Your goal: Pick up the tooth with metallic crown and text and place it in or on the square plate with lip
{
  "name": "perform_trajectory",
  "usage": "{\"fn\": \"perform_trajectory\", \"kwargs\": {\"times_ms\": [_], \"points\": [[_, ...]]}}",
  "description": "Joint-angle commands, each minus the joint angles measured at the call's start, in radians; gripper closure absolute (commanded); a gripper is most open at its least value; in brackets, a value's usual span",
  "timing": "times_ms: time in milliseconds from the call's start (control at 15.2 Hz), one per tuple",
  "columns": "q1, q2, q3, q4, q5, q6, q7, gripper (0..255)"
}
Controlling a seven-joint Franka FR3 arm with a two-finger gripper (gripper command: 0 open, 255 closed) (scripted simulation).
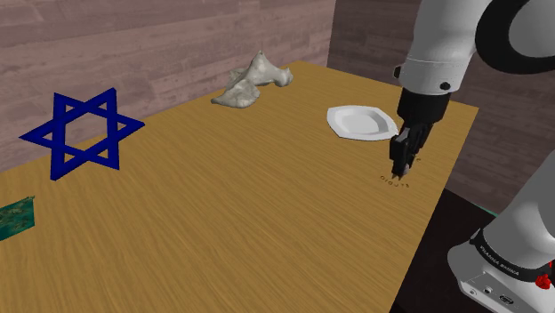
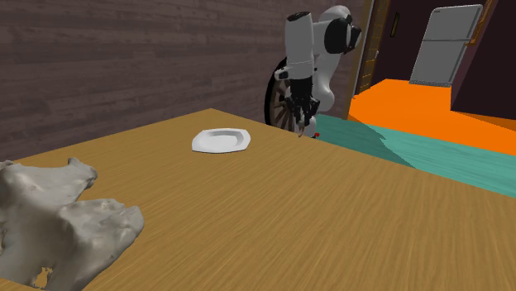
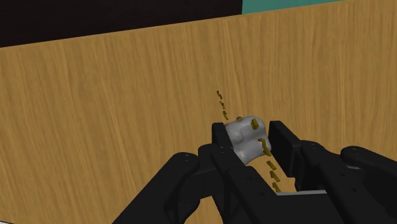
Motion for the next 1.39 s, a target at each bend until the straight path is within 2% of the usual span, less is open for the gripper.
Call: {"fn": "perform_trajectory", "kwargs": {"times_ms": [0,528,1320], "points": [[-0.001,-0.005,-0.006,0.024,-0.006,-0.029,0.003,255],[-0.008,-0.003,-0.027,0.131,-0.025,-0.134,0.016,255],[-0.137,0.303,-0.196,0.343,-0.196,-0.071,-0.203,255]]}}
